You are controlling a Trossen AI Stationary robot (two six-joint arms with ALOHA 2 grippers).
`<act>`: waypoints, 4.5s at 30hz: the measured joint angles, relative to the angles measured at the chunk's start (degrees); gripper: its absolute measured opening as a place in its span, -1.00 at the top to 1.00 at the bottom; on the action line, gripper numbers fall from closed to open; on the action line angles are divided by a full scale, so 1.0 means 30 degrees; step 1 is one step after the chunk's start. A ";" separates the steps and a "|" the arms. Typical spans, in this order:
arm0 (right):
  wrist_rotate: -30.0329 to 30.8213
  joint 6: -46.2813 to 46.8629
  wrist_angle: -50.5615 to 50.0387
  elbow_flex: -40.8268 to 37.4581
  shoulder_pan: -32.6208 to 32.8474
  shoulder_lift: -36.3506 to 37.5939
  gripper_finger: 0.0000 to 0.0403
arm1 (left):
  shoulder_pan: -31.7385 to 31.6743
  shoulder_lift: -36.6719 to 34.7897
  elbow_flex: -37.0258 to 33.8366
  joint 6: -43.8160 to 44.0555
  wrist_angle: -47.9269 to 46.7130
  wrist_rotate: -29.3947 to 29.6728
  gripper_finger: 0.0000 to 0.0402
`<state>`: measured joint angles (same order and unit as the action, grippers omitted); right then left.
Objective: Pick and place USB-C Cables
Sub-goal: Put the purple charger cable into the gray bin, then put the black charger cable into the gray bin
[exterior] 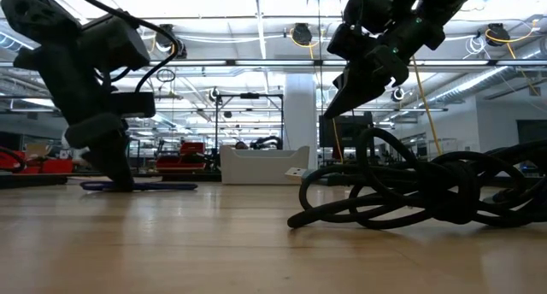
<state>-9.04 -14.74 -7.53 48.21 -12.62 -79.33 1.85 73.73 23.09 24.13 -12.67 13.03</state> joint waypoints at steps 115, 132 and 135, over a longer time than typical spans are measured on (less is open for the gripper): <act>0.0015 0.4953 -0.1902 -0.1053 0.2369 0.2266 1.00 | -0.8361 0.4437 1.8594 -1.3614 -0.6904 -0.3468 0.35; 0.2528 1.1613 0.3684 -0.2279 1.1728 0.0974 0.76 | 0.2061 0.2997 1.1547 -0.8199 -0.1359 -0.0745 0.35; 0.2430 1.2346 0.4581 -0.2302 1.2504 -0.0105 0.56 | 0.3135 0.2928 1.0349 -0.7397 0.1559 -0.0697 0.35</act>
<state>-1.75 22.30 6.21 41.30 24.89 -79.65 11.25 82.52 54.14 1.94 -8.00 10.94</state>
